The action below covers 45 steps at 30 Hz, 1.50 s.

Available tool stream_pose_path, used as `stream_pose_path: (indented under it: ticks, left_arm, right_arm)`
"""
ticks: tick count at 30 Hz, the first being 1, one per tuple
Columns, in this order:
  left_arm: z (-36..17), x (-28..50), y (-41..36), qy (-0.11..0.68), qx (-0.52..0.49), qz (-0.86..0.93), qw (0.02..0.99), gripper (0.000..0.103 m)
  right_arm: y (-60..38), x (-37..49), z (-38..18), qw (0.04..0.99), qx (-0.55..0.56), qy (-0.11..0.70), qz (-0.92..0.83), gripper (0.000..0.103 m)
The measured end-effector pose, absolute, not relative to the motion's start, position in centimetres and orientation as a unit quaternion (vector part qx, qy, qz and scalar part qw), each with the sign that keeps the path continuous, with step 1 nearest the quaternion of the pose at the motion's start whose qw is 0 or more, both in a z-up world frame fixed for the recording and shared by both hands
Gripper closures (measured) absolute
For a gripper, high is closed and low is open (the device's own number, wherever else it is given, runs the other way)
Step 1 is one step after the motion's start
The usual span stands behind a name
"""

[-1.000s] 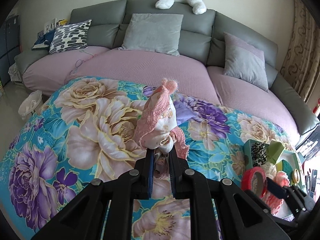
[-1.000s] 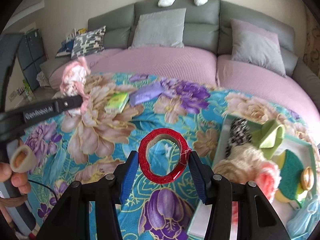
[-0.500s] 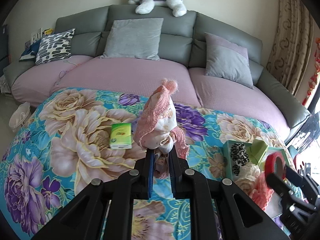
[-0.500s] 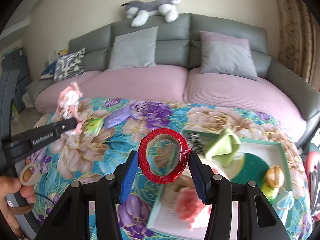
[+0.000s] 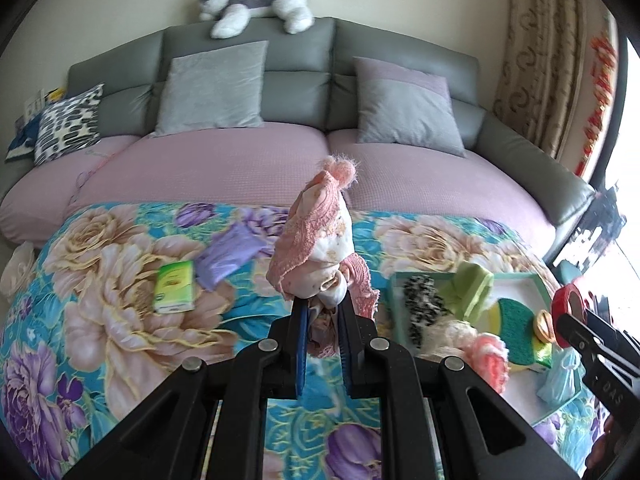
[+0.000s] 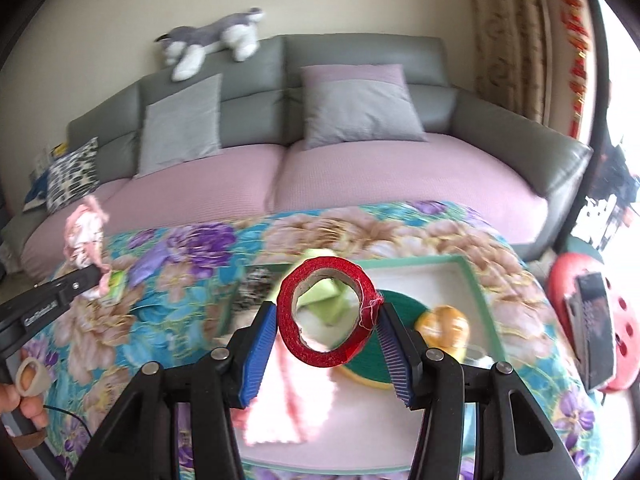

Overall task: Organize soft objects
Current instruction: 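Carry the pink hat over the tray with the left tool while the right tool carries the red ring there, then release the pink hat into the tray with the left tool while the right tool releases the red ring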

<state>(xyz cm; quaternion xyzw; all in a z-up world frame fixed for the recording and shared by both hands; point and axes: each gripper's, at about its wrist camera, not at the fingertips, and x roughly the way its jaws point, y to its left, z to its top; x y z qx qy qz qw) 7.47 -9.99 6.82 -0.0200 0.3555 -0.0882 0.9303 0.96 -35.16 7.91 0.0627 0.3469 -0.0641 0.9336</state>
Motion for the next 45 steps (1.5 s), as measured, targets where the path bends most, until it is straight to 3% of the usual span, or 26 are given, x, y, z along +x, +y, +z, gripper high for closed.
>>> stream_pose_path:
  ticks: [22,45]
  left_arm:
    - [4.9,5.4,-23.2,0.370,0.058,-0.253,0.892,0.088]
    - [-0.5,7.3,-25.6,0.444,0.087,-0.247,0.857,0.085]
  right_arm:
    - [-41.9,-0.5,5.4,0.907,0.101,0.388,-0.132,0.049]
    - [-41.1,1.2,2.1,0.881,0.094,0.454,-0.098,0.049]
